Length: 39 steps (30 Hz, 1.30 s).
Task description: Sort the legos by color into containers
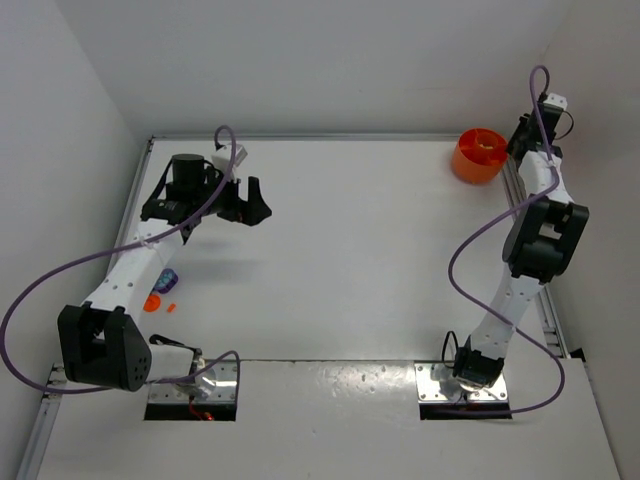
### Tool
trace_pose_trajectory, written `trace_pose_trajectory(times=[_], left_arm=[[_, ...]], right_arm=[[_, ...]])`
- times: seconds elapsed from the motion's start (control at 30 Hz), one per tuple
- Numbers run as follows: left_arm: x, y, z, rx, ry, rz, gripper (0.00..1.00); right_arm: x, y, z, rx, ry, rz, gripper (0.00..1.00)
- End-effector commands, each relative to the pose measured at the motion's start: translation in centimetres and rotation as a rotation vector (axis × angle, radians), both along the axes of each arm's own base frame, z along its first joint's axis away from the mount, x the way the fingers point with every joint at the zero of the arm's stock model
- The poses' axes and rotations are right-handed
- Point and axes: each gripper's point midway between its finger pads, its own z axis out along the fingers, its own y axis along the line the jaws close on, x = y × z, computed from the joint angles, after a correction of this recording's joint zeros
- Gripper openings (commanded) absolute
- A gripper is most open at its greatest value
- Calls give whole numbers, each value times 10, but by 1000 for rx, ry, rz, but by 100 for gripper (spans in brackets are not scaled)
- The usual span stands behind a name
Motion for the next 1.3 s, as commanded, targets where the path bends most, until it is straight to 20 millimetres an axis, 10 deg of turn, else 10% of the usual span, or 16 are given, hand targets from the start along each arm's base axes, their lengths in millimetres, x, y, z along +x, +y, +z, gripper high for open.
trace_pose_trajectory(times=[0.0,0.7,1.27], left_arm=[[9,-2,13,-17,-42,5,100],[15,-1,-6,-11,14,17,100],[19,-2,-6,-10,16,17,100]], right_arm=[[13,2,13,42,-62,20,0],[26,11,-6,111,-67,89,0],[20,17,-14,130,-46,104,52]])
